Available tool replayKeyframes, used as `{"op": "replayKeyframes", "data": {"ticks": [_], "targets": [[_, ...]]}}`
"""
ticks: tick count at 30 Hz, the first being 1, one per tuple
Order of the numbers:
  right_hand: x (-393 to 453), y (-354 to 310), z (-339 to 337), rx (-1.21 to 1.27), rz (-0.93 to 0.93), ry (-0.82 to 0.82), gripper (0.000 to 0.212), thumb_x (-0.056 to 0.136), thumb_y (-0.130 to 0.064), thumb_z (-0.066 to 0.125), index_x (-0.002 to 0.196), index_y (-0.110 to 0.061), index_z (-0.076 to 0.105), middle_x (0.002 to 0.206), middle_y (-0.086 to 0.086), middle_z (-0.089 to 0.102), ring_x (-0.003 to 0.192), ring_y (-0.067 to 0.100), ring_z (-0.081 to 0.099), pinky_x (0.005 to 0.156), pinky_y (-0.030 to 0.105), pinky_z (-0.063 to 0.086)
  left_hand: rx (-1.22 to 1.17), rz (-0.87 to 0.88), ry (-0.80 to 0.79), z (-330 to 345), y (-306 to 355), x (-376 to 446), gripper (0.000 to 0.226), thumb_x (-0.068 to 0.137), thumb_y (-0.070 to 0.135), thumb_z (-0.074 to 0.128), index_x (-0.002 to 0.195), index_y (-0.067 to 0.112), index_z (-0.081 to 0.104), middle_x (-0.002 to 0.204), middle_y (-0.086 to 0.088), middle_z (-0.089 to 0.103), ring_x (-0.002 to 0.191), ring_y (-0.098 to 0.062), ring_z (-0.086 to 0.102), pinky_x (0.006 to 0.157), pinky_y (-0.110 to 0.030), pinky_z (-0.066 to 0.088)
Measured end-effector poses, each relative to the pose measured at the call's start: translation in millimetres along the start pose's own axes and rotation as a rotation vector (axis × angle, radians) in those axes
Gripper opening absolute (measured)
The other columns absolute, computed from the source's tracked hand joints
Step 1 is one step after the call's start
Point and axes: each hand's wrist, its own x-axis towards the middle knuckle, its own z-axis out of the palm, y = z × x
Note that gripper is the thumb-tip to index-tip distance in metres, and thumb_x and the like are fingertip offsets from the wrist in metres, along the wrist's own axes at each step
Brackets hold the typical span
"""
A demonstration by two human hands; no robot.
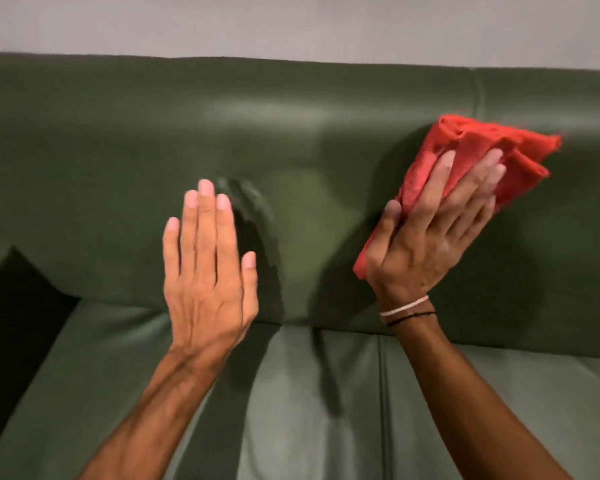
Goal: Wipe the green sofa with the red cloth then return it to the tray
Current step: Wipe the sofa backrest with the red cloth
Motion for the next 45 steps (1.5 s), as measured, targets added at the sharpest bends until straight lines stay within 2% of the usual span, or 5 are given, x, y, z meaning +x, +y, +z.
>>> {"op": "replayKeyframes", "data": {"ticks": [13,21,32,39,45], "targets": [[-78.0,-131.2,28.4,0.039,-1.002,-0.406,0.078,0.088,-0.018,0.067,0.160,-0.024,0.038,0.174,0.003,0.018,0.155,0.017,0.033,0.130,0.032,0.014,0.143,0.005,0.149,52.8,-201.9,53.2,0.067,0.108,0.039,0.016,0.167,0.008,0.005,0.162,-0.034,0.036,0.155,-0.043,0.024,0.133,-0.052,0.013],[-30.1,-130.9,32.3,-0.061,-0.505,-0.151,0.072,0.104,-0.038,0.048,0.166,-0.020,0.017,0.174,0.016,0.005,0.164,0.025,-0.005,0.134,0.044,-0.003,0.141,-0.029,0.212,63.7,-201.5,52.2,0.066,0.107,0.039,0.014,0.162,0.005,0.025,0.158,-0.034,0.042,0.152,-0.044,0.026,0.133,-0.044,0.007],[-86.1,-35.0,-6.7,-0.050,-1.669,-0.978,0.047,0.100,-0.018,0.043,0.143,-0.017,0.064,0.155,-0.003,0.057,0.141,0.011,0.057,0.120,0.028,0.042,0.095,-0.163,-0.076,25.3,-191.7,9.5,0.061,0.112,0.036,0.028,0.165,0.006,0.017,0.170,-0.026,0.026,0.160,-0.036,0.021,0.133,-0.047,0.022],[-113.9,-90.2,-77.7,0.708,0.189,-1.891,0.059,0.083,0.026,0.051,0.137,0.005,0.063,0.144,0.010,0.064,0.134,0.016,0.061,0.120,0.036,0.047,-1.080,-1.220,-0.561,-65.7,-97.8,-133.2,0.044,0.109,0.033,0.046,0.152,0.021,0.049,0.154,0.001,0.053,0.151,-0.020,0.045,0.120,-0.026,0.042],[-177.3,-233.0,-147.8,1.130,1.466,-2.397,0.084,0.103,-0.067,0.031,0.150,-0.001,0.049,0.153,0.016,0.054,0.142,0.029,0.053,0.126,0.039,0.036,-1.286,-1.575,-0.562,-197.5,-150.9,-195.1,0.026,0.086,0.022,0.079,0.112,0.019,0.075,0.102,0.001,0.079,0.094,-0.011,0.071,0.076,-0.019,0.060]]}}
